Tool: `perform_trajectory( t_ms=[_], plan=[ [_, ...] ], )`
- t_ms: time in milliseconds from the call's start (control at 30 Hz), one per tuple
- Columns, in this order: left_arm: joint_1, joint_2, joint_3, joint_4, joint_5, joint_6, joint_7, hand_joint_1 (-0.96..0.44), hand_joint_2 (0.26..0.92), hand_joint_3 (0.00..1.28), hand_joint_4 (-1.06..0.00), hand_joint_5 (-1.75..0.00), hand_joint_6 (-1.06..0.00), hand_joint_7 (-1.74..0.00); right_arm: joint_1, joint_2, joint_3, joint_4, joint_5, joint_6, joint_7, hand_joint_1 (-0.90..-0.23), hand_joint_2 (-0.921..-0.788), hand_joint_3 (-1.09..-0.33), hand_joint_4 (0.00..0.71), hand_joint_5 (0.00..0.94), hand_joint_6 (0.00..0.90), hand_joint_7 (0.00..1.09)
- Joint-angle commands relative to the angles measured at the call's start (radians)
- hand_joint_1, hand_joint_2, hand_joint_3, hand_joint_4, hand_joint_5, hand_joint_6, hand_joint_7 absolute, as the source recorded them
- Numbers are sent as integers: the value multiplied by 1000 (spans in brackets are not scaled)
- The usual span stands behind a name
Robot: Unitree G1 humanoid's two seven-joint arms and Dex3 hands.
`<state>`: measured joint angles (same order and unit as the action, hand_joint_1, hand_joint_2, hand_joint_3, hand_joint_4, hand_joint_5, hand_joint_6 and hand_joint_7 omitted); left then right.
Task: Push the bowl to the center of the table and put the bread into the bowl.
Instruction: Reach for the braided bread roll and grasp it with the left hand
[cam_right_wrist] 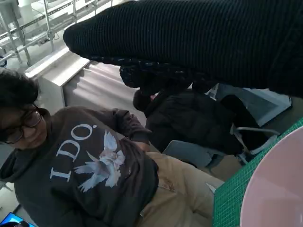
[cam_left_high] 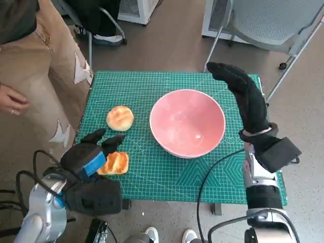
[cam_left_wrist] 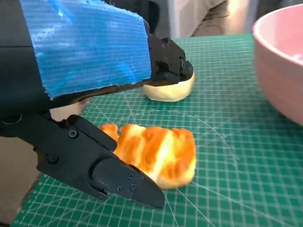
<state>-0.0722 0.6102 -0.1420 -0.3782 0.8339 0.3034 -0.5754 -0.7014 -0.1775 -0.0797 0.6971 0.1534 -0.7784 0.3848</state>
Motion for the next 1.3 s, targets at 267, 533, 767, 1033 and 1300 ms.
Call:
perform_trajectory(
  t_ms=[267,533,767,1033,1300],
  plan=[
    [-65,-40,-74,136,58,42,29,-438,708,0,-74,-1,-215,-3,37,-5,-5,-14,7,30,13,-727,-921,-834,156,2,-1,411],
    [-101,-45,-107,204,47,68,13,-376,705,0,-105,-11,-238,-10,44,-7,-8,-34,9,39,13,-715,-921,-837,157,2,-1,409],
    [-118,-44,-133,243,45,95,1,-298,704,0,-178,-26,-296,-26,45,-9,-12,-45,11,50,14,-717,-921,-836,161,4,-1,408],
    [-137,-42,-162,275,57,127,-7,-101,716,6,-358,-82,-424,-71,41,-6,-19,-43,16,54,20,-717,-921,-836,159,2,-1,407],
    [-121,-27,-159,283,42,94,38,27,448,885,-578,-1496,-644,-1098,34,-5,-23,-42,22,60,27,-721,-921,-836,155,0,-1,406]
  ],
)
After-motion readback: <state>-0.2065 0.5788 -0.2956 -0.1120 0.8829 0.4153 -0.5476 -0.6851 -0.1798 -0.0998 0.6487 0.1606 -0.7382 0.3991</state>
